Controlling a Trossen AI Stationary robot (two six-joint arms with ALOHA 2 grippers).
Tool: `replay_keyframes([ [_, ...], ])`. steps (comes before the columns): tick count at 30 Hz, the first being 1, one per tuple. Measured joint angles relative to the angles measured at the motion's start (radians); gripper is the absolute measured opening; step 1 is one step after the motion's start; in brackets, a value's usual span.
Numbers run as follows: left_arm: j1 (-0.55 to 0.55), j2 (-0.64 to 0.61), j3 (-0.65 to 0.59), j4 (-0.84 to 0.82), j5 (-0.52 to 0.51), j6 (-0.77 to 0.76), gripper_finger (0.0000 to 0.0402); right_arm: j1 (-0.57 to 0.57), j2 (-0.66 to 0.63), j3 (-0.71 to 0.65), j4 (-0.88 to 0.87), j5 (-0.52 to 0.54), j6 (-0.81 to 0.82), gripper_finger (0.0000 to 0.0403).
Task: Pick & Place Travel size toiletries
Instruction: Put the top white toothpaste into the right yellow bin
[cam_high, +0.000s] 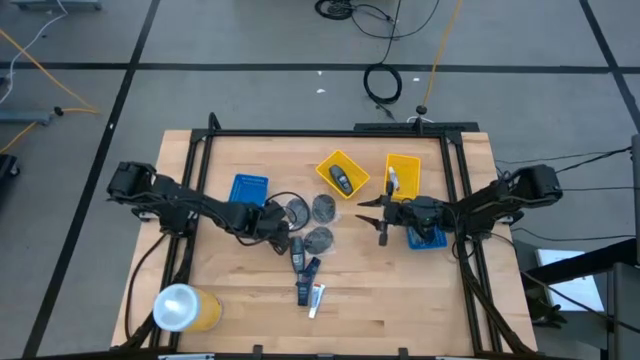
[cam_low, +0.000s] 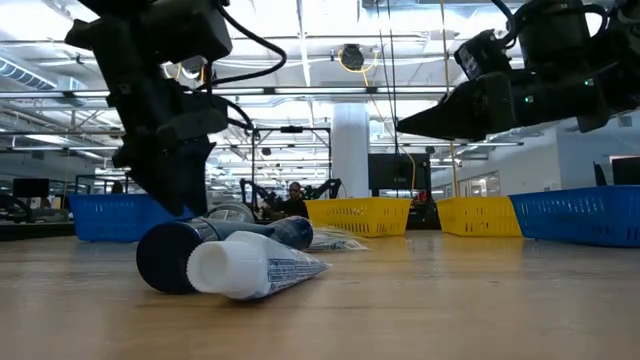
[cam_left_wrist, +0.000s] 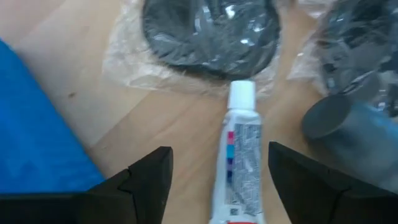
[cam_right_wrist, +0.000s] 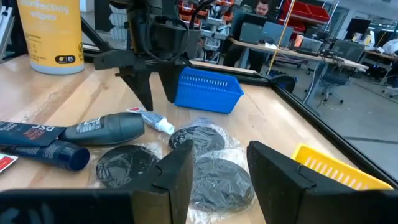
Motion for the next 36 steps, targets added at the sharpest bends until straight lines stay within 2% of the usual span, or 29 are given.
replay_keyframes([
  [5, 0.000, 0.034, -0.001, 0.014, 0.019, 0.024, 0.0270, 0.000, 0.000, 0.000, 0.002, 0.000, 0.000, 0.0141],
  [10, 0.000, 0.115, 0.001, 0.107, 0.098, 0.092, 0.0233, 0.000, 0.000, 0.000, 0.010, 0.000, 0.008, 0.0141],
  [17, 0.002, 0.118, 0.001, 0.056, 0.106, 0.120, 0.0147, 0.000, 0.000, 0.000, 0.003, -0.009, 0.019, 0.0141],
  [23, 0.009, 0.038, -0.003, -0.042, 0.122, 0.178, 0.0061, 0.000, 0.001, 0.000, -0.003, -0.132, 0.022, 0.0141],
  [27, 0.023, -0.047, -0.002, -0.055, 0.121, 0.204, 0.0026, 0.000, 0.017, 0.002, -0.003, -0.208, 0.022, 0.0141],
  [31, 0.033, -0.105, -0.001, 0.085, 0.208, 0.236, 0.0010, 0.016, 0.094, 0.036, 0.010, -0.214, -0.018, 0.0143],
  [36, 0.070, -0.062, 0.000, 0.342, 0.388, 0.294, 0.0009, 0.058, 0.234, 0.153, 0.007, -0.215, -0.117, 0.0168],
])
